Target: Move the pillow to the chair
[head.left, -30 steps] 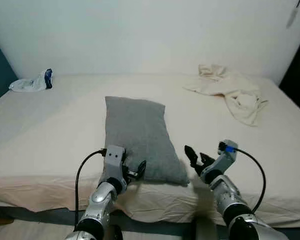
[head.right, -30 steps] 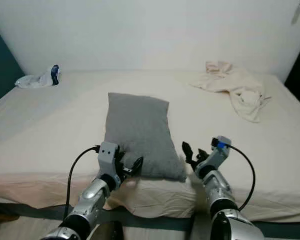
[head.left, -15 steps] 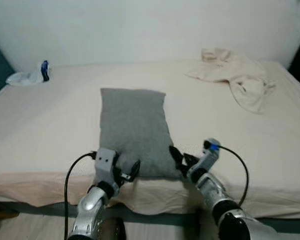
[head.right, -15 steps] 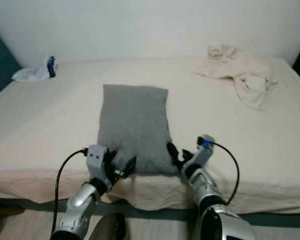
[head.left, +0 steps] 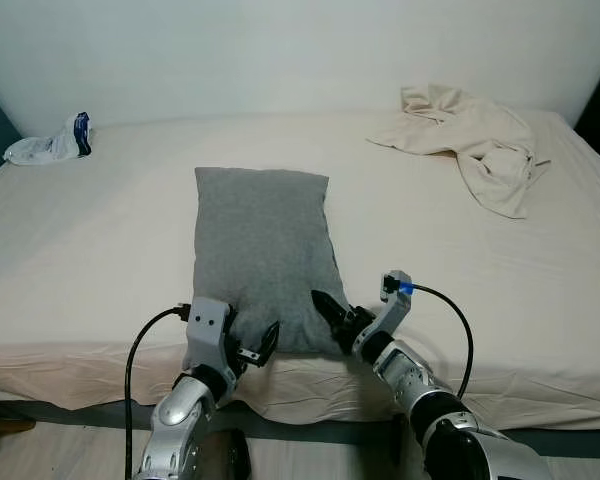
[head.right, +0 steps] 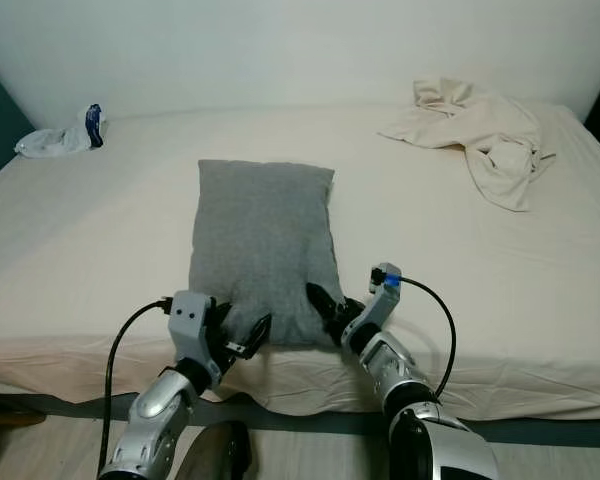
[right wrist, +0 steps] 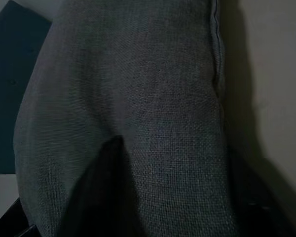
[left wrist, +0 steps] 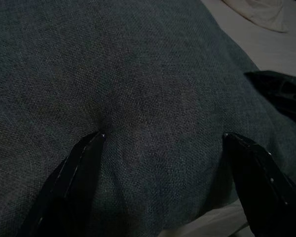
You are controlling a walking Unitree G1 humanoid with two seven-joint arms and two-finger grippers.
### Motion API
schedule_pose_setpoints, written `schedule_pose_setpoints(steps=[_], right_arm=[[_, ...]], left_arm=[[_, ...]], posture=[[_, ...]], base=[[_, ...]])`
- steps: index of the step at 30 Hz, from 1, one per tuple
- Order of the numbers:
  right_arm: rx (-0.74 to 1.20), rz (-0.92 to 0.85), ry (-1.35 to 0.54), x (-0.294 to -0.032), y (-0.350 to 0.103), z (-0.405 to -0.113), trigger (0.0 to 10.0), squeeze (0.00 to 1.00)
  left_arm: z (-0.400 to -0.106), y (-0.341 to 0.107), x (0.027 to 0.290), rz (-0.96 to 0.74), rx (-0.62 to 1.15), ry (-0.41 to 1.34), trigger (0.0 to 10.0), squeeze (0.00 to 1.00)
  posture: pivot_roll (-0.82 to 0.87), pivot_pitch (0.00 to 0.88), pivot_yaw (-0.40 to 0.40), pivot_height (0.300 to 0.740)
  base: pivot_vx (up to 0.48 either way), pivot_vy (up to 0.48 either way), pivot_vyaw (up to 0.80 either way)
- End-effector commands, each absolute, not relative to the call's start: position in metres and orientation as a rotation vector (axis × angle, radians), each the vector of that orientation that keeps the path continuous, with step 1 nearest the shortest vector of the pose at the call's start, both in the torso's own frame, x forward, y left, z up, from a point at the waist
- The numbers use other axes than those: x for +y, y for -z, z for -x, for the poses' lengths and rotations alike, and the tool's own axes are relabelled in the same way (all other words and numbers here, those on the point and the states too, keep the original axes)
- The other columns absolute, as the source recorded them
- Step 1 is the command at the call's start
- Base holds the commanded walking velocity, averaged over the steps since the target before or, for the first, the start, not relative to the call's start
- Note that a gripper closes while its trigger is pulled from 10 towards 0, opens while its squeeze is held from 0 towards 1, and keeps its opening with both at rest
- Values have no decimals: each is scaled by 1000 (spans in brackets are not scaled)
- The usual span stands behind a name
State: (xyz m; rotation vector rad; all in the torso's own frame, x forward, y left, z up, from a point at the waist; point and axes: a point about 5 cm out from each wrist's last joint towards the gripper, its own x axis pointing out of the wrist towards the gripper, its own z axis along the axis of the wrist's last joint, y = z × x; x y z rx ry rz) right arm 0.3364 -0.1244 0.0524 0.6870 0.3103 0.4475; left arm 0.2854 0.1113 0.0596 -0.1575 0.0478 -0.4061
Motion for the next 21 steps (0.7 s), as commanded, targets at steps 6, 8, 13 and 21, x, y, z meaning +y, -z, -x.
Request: schedule_pose_setpoints(steps=[6, 8, 13, 21], right_arm=[[330, -709, -477, -120, -48, -332, 0, 0], [325, -707, -480, -122, -48, -331, 0, 0], [302, -653, -531, -128, -49, -329, 0, 0], [170, -574, -441, -156, -75, -346, 0, 0]], left_arm=[[-289, -47, 96, 199, 144, 425, 10000, 0], [-292, -49, 92, 205, 141, 429, 10000, 0], [-303, -54, 83, 217, 133, 442, 10000, 0], [-321, -67, 77, 229, 105, 448, 10000, 0]], posture=[[30, 112, 66, 490], [15, 100, 62, 490], [-26, 55, 57, 490], [-73, 0, 56, 490]], base=[[0, 0, 0], [0, 0, 0], [0, 0, 0], [0, 0, 0]])
